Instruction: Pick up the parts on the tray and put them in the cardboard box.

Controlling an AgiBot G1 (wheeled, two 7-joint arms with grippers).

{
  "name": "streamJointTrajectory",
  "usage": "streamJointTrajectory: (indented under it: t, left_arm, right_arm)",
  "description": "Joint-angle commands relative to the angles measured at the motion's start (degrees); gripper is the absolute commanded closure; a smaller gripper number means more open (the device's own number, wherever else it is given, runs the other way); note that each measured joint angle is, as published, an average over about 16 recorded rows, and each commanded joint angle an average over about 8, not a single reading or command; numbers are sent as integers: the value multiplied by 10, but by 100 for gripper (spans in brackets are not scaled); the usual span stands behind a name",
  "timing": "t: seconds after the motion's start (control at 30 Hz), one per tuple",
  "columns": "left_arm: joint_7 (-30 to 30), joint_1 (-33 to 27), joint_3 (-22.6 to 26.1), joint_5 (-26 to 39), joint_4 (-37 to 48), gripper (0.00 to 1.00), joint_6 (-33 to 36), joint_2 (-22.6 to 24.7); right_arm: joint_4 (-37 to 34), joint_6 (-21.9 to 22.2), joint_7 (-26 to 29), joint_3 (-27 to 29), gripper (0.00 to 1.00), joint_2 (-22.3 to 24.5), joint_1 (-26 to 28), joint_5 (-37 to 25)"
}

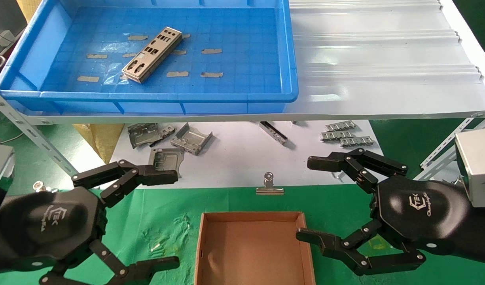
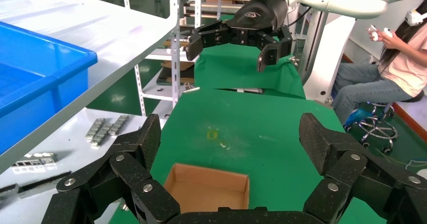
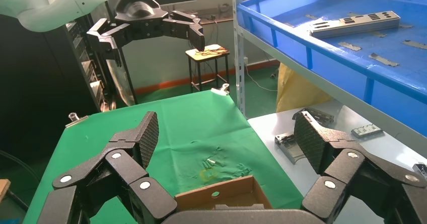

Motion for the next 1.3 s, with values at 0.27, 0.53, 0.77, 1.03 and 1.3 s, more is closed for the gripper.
streamJointTrajectory:
  t: [0.27, 0.53, 0.77, 1.03, 1.3]
  left_arm:
    - [0, 0, 0, 0, 0, 0, 0, 0]
    - [0, 0, 0, 0, 0, 0, 0, 0]
    - [0, 0, 0, 0, 0, 0, 0, 0]
    - [0, 0, 0, 0, 0, 0, 0, 0]
    - [0, 0, 0, 0, 0, 0, 0, 0]
  right_arm:
    - [0, 0, 0, 0, 0, 0, 0, 0]
    - [0, 0, 0, 0, 0, 0, 0, 0]
    - [0, 0, 0, 0, 0, 0, 0, 0]
    - [0, 0, 0, 0, 0, 0, 0, 0]
    - [0, 0, 0, 0, 0, 0, 0, 0]
